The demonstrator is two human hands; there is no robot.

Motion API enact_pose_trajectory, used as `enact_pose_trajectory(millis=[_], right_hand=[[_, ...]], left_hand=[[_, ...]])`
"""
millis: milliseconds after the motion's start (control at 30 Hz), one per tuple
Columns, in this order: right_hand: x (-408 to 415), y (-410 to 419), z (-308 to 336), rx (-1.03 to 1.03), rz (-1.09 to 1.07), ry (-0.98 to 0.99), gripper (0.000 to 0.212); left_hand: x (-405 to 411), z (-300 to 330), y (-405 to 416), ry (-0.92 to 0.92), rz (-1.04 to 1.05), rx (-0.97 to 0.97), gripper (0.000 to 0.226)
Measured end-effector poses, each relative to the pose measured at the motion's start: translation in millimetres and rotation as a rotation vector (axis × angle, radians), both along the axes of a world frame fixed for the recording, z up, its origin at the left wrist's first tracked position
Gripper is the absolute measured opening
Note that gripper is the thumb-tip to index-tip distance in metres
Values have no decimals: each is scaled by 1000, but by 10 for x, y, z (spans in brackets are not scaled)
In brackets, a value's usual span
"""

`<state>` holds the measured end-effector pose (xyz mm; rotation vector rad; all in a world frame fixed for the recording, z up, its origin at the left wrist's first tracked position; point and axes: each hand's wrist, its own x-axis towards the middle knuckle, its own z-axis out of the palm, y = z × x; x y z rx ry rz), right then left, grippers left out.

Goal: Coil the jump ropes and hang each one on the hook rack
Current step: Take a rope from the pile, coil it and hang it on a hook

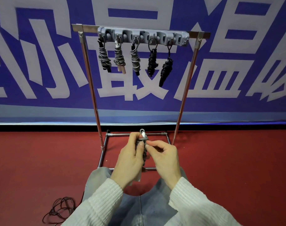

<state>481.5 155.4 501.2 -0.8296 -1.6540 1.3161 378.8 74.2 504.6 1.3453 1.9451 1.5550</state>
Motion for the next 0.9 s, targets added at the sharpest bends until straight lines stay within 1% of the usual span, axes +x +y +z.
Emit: enact_pose_trajectory(millis=[67, 167, 267, 400, 500, 567, 700, 800, 900], right_hand=[[-19, -6, -2, 6, -24, 9, 27], [-58, -25, -23, -15, -79, 23, 16], [-67, -68, -56, -58, -91, 30, 17], [-62, -91, -85, -64, -139, -15, 17], [-81, -115, -71, -90, -144, 12, 15], [-87, -111, -58, -102, -107, 5, 15], [-28, -14, 0, -15, 27, -103, 12], [15, 29, 76, -37, 49, -47, 16], [7, 73, 98, -73, 44, 40, 15]], left_hand=[[-1, -38, 10, 63, 2, 1, 17], [12, -74, 30, 148, 21, 4, 18], [14, -152, 31, 178, 43, -40, 17], [9, -238, 30, 142, 58, -77, 20], [4, -264, 29, 113, 72, -60, 14], [-8, -259, 6, 101, 63, -47, 9], [-62, -235, -36, 117, 64, -7, 8], [-78, -230, -13, 125, 42, 20, 5], [-78, -208, 14, 39, 11, 49, 18]])
